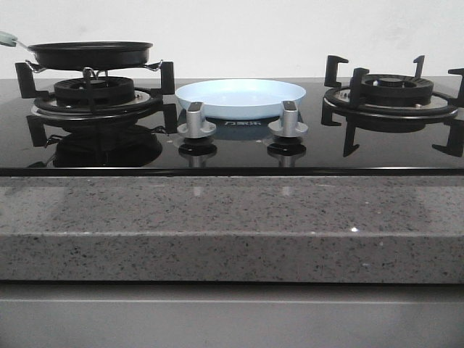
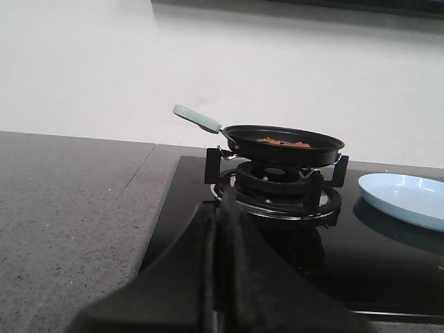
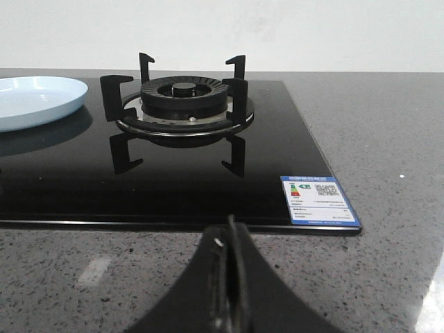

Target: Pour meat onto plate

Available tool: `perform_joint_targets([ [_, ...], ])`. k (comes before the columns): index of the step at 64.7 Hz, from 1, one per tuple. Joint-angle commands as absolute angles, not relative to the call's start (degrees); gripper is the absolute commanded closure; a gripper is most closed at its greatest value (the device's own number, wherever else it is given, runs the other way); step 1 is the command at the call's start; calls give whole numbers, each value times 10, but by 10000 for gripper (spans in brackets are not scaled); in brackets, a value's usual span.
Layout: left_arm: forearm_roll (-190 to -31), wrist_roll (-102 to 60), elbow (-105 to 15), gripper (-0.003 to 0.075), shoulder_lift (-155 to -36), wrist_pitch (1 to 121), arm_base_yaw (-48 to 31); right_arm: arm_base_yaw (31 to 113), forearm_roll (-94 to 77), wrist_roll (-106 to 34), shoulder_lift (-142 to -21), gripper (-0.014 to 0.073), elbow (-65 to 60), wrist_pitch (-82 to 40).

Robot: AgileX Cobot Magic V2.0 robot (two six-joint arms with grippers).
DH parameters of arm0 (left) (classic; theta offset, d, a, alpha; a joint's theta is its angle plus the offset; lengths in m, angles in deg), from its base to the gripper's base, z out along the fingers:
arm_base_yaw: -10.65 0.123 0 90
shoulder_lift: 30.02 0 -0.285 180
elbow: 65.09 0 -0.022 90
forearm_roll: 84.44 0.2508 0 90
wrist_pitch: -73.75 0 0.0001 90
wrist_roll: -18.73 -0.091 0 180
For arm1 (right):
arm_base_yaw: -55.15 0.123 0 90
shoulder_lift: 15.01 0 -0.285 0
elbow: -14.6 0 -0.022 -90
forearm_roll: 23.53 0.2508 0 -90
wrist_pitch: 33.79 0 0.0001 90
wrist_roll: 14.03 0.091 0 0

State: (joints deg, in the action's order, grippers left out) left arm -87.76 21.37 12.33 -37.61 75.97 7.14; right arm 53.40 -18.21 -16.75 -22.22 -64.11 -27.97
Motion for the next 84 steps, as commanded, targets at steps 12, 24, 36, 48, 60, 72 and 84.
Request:
perform_joint_targets([
  [12,-881,214,127,741,-366,808,69,532,-188,-172,-212,662,-638,-327],
  [24,-881,214,127,741,-366,808,69,532,-188,-172,-212,662,-638,-327],
  [36,-881,214,127,741,-366,808,69,532,-188,-172,-212,662,-638,-328],
  [48,-881,214,127,741,-366,808,69,532,-188,-172,-212,662,-638,-328],
  [60,-881,214,127,741,-366,819,69,532,-188,-172,-212,662,-638,-329],
  [72,-882,214,91,741,-367,818,69,532,-181,-172,-212,662,-608,-300],
  [84,-887,214,-6,741,-375,713,69,532,-181,-172,-218,662,-518,-230],
])
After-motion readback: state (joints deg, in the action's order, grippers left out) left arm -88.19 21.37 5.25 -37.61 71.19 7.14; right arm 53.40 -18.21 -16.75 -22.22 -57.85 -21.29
